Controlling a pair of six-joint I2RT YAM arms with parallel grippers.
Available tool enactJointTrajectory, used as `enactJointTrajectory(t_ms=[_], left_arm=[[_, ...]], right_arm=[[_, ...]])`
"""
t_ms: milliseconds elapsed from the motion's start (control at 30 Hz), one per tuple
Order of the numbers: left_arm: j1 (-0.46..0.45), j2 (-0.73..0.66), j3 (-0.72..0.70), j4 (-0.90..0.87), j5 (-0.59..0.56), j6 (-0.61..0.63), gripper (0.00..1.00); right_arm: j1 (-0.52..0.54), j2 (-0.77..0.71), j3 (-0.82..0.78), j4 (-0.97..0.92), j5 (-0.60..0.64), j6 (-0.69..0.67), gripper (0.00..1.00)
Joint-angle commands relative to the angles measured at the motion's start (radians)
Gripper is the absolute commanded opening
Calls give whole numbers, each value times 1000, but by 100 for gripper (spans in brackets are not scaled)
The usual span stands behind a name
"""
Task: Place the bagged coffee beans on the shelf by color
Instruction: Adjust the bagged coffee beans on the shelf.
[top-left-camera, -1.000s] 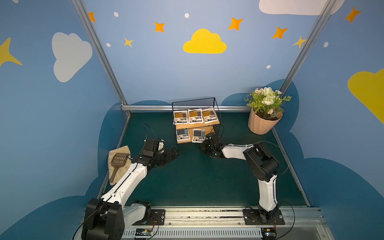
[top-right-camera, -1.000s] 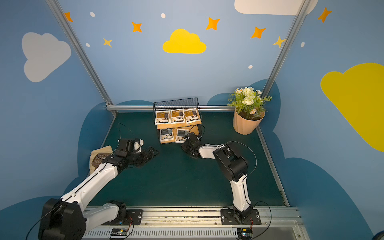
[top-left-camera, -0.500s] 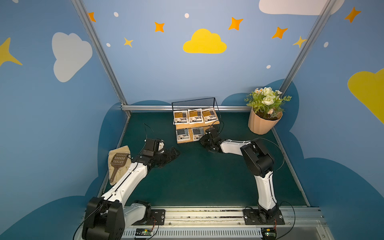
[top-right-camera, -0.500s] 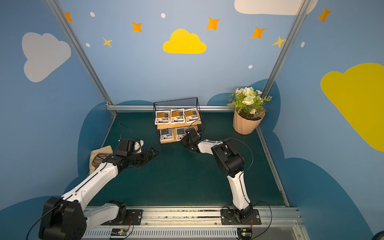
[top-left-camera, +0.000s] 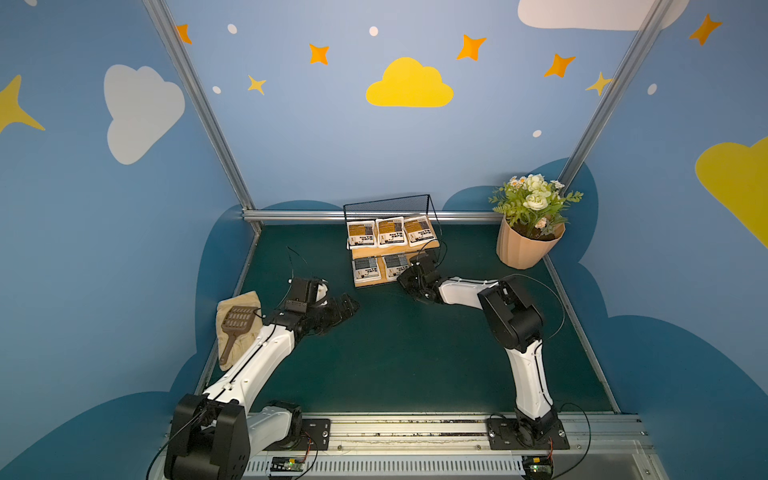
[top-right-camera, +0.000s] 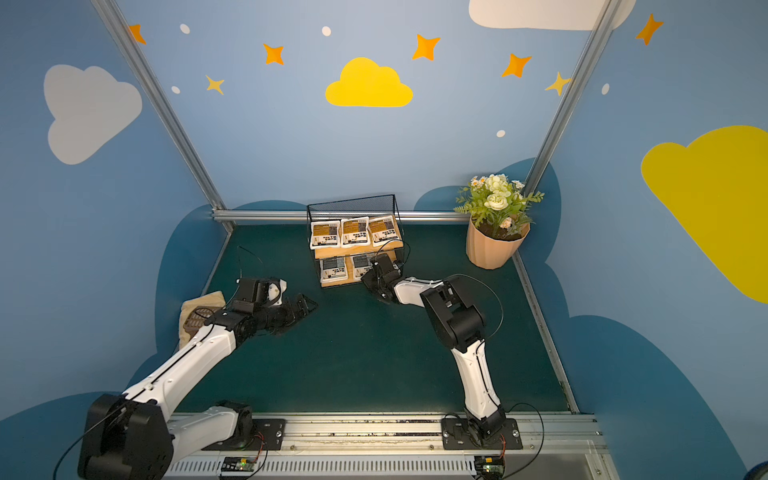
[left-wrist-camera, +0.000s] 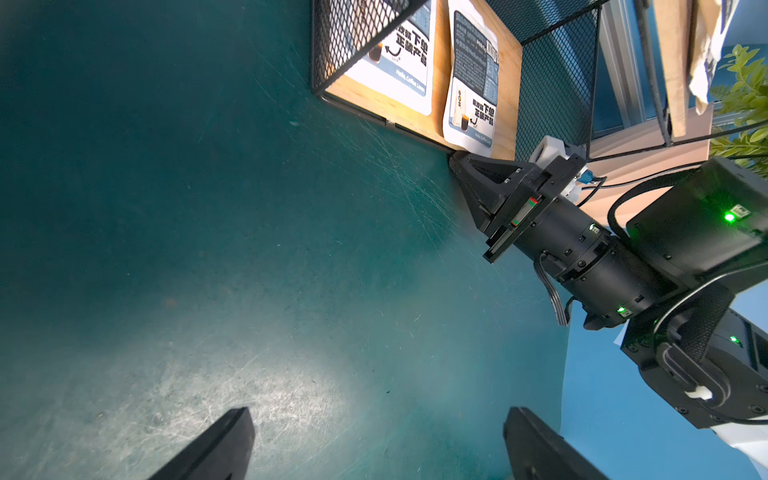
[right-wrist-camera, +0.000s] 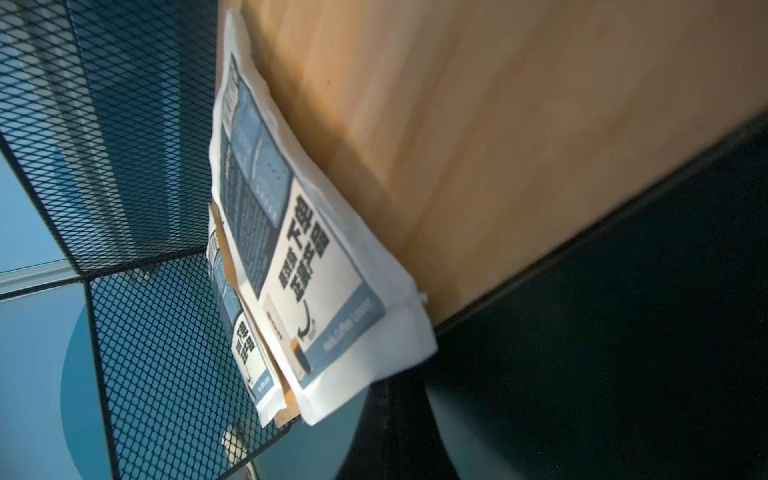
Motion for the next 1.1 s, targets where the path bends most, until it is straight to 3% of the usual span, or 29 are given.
enactJointTrajectory(t_ms=[0,167,367,600,767,1067], left_arm=[[5,6,11,-9,1,14,100],[5,3,10,-9,1,14,100],[6,0,7,-4,5,10,100],[7,-1,5,-2,7,10,100],[8,2,6,-2,7,11,100],[10,7,12,-13,7,19,100]], right_arm=[[-12,22,27,29,12,12,0],[-13,-7,-28,82,-1,20,0],[-10,-132,-216,205,2,21,0],[-7,-276,-361,342,90,-120,0],[-10,-258,-361,445,118,-191,0],[1,-136,-263,516,134,-170,0]])
